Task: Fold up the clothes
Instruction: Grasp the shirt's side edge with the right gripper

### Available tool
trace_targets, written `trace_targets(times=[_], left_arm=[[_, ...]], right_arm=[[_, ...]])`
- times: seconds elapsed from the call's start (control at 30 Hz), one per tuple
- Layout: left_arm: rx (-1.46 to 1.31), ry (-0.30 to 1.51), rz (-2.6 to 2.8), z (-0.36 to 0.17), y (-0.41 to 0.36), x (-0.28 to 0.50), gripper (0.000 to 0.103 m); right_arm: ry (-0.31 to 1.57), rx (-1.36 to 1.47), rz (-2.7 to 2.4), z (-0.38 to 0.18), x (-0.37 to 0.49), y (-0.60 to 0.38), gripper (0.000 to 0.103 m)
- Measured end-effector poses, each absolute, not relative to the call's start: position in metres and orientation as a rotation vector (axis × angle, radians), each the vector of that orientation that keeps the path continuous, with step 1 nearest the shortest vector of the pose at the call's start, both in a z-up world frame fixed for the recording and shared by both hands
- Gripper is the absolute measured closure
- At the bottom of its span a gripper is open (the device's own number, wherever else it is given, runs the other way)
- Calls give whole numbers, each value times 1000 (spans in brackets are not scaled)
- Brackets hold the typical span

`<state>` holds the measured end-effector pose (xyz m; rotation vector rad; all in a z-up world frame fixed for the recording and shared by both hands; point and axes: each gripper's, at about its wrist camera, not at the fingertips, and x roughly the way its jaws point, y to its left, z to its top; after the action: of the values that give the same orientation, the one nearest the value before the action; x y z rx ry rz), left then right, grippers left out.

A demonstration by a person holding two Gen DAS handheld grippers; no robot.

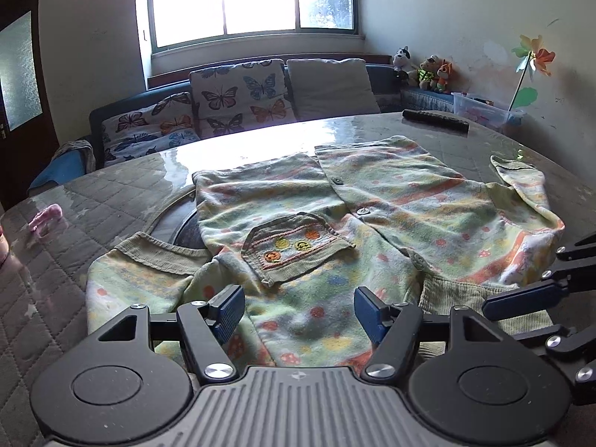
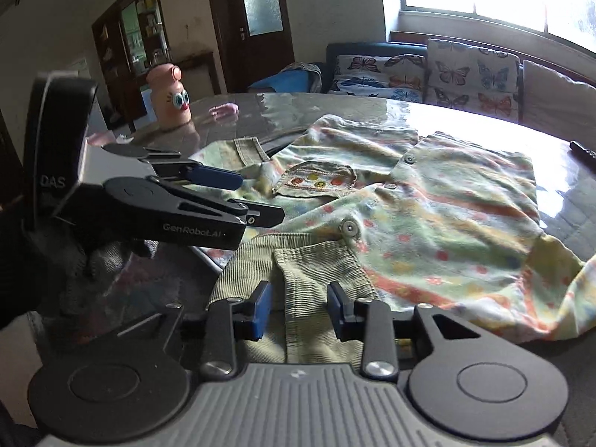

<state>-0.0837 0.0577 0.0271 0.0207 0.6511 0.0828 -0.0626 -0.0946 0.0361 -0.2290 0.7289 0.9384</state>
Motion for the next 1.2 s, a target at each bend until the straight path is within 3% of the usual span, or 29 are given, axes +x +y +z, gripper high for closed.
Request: trace_targets(times=[0.07,0.1,0.17,0.47,0.73,0.8,0.83,0.87,0.93,0.97,1.0,1.2], left_arm=[[17,652,87,27,59,-84,35],[16,651,88,27,59,-84,35],[14,648,90,27,60,-84,35],[42,671,53,17,48,-78,36],[51,665,42,19,47,-80,35],[51,666,43,18,47,-80,35],[52,665,41,18,47,-80,35],[55,665,40,18,46,-81,35],[66,660,38,18,44,-82,35],[69,657,37,18,43,-83,35],[70,655,34,19,43,-83,35],[96,636,26,20,39,-84,35]], right_arm=[[730,-228,927,35,-62,-95,79],[731,-227,922,34,-62,-95,92],[729,-190,911,39,-60,-103,99],[706,8,873,75,-39,-140,102],[753,-131,934,46,-55,-106,80],[743,-182,939,38,-60,-98,63],[727,-210,933,36,-63,-95,63],[715,-238,927,34,-65,-93,65],[719,-236,913,34,-64,-94,80],[723,-230,906,34,-63,-95,96],[724,-211,900,36,-60,-99,100],[707,-34,871,61,-45,-129,101]])
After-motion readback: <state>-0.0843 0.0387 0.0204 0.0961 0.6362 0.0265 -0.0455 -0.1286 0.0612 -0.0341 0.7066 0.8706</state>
